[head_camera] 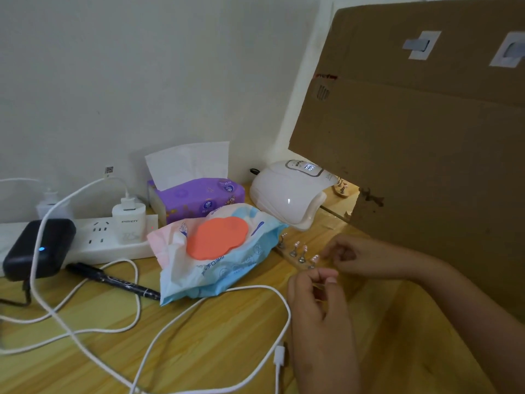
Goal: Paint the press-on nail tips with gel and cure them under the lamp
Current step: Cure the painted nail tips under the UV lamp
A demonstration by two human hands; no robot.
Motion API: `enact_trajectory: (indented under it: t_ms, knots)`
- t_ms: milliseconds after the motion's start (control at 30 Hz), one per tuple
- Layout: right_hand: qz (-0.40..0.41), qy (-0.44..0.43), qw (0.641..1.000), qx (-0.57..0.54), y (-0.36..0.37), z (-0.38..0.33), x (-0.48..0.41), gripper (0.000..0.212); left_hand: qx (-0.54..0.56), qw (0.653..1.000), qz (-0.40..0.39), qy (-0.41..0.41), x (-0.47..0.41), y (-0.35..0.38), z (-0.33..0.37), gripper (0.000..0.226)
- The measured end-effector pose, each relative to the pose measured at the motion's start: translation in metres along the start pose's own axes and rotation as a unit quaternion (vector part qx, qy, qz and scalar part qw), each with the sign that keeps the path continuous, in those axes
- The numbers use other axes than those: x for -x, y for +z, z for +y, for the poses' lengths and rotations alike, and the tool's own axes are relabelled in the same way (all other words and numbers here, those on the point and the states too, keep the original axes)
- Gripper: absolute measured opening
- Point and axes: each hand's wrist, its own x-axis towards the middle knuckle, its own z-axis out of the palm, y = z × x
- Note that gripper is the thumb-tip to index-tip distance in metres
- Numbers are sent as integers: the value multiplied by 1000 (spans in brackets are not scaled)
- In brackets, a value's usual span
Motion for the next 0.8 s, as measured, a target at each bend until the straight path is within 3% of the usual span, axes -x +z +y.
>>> enact_trajectory:
  t_ms: [100, 233, 333, 533, 800]
  knots:
    - [-6, -10, 1000, -6, 12, -18, 16, 28, 6, 1000, 1, 2, -1, 0, 0, 21]
    - [119, -14, 988, 96, 33, -18, 17, 21, 11, 1000, 13, 6, -2, -1, -2, 25]
    - [167, 37, 975, 140, 18, 19, 25, 14, 12, 1000, 26, 3, -3, 1, -4, 31]
    - [283, 105, 953, -7, 0, 65, 1, 13, 19, 1000, 22, -9, -1, 2, -1, 27]
    - [344, 93, 934, -43, -12, 13, -96, 8, 4, 999, 2, 42, -6, -1, -7, 34]
